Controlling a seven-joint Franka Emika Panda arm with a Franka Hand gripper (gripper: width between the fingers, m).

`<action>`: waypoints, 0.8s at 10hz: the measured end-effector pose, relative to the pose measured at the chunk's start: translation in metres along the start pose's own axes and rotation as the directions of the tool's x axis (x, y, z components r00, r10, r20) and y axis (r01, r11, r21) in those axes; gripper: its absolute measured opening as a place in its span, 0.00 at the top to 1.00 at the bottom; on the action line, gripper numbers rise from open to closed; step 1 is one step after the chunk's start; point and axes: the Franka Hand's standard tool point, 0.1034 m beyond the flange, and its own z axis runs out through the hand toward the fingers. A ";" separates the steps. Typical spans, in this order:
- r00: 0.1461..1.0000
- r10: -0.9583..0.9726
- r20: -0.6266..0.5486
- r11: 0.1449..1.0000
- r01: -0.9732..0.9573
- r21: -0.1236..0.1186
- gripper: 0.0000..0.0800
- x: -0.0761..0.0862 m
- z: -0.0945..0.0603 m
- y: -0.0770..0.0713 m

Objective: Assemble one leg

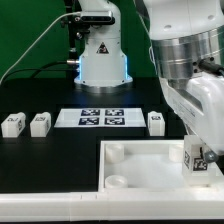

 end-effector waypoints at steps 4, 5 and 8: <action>0.856 -0.517 -0.016 0.856 0.517 -0.016 0.19 0.002 -0.001 0.000; 0.796 -0.606 -0.016 0.796 0.605 -0.019 0.19 0.001 -0.001 0.000; 0.483 -0.876 -0.014 0.483 0.874 -0.048 0.19 0.006 -0.001 0.000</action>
Offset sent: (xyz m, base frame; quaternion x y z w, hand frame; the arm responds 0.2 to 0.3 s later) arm 0.0047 -0.0017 0.0042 0.0009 0.0242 -0.4758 0.8792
